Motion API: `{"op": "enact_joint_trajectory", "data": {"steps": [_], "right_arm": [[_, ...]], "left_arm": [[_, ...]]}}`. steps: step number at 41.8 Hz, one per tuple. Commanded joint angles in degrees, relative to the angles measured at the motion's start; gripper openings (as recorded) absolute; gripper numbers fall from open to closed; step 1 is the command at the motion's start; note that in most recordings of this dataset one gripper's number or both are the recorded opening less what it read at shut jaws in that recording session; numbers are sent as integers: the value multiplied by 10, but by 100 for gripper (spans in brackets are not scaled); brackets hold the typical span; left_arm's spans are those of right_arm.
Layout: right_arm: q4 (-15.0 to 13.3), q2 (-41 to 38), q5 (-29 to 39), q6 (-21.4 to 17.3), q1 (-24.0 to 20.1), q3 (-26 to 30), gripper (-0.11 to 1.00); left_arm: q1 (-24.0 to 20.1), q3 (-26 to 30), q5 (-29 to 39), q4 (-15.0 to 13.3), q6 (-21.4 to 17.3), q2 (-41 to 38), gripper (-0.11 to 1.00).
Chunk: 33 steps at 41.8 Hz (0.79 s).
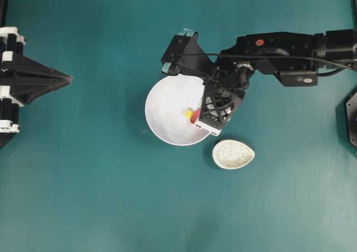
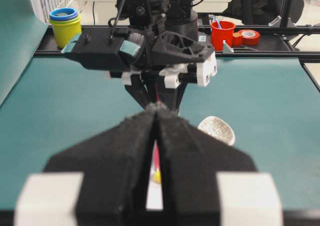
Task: Scoop the yellow hexagonal prism block from the bowl with a spoon using the right arm.
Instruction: 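Push the spoon under the yellow block to scoop it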
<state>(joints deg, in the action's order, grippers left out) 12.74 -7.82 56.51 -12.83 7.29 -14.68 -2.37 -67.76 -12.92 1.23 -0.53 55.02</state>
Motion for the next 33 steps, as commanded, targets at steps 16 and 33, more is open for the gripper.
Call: {"op": "enact_joint_trajectory", "data": {"steps": [16,33], "right_arm": [[-15,-4,-88,5,1,14,25],[-44,-4,-148,4,0,9,25]], "left_arm": [[-1,7,-3,2,0,-4,0],[-1,7,-3,2,0,-5,0]]}}
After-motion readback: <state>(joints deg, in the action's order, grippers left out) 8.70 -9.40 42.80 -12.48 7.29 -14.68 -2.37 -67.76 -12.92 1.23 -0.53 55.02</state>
